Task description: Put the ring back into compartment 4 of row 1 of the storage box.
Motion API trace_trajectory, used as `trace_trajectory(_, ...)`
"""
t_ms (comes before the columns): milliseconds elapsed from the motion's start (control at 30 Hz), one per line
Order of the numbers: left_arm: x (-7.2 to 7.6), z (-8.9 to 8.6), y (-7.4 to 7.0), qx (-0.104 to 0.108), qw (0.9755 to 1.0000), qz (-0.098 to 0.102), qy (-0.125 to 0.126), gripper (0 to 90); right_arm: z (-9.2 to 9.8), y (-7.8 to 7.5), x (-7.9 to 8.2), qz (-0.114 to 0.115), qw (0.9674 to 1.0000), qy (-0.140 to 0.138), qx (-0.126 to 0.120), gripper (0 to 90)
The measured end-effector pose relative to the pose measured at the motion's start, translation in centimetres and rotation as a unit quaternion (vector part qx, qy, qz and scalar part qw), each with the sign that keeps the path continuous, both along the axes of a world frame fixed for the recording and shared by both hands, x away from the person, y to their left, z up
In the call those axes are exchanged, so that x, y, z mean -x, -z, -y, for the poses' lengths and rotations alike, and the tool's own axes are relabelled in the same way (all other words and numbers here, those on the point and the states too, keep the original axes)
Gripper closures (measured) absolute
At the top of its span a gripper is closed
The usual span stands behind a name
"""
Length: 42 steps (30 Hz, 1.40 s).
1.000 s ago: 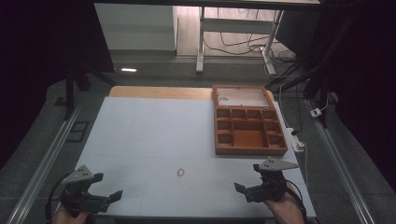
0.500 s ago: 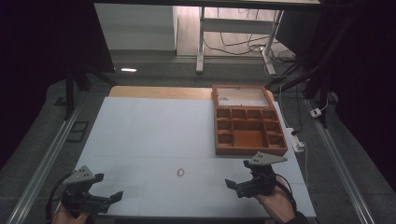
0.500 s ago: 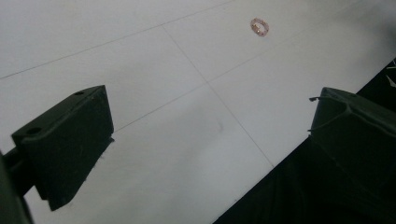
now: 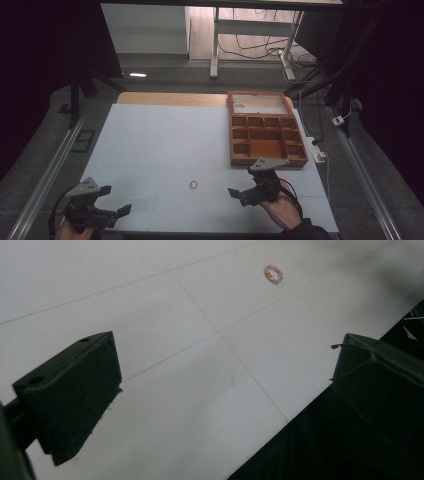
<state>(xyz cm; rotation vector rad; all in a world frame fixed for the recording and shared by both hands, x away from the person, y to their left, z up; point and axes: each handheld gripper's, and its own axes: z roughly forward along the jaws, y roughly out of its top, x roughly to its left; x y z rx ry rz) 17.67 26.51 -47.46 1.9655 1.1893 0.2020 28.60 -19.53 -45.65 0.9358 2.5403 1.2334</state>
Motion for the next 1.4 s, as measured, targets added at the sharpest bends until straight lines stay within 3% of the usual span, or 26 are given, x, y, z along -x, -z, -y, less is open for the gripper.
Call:
trace_trajectory(833,0.0,0.0,0.0,0.002,0.9999,0.004,0.011,0.0,-6.7,2.0,-2.7,-0.005,0.9981,-0.032,0.052,0.0)
trace_trajectory(1133,0.1,0.1,0.0,0.0,0.9999,0.006,0.014,0.0,-9.3,3.2,-4.1,-0.01,0.9967,-0.043,0.067,0.0)
trace_trajectory(1400,0.0,0.1,0.0,-0.001,0.9999,0.006,0.013,0.0,-11.5,4.7,-5.4,-0.003,0.9942,-0.043,0.098,0.0)
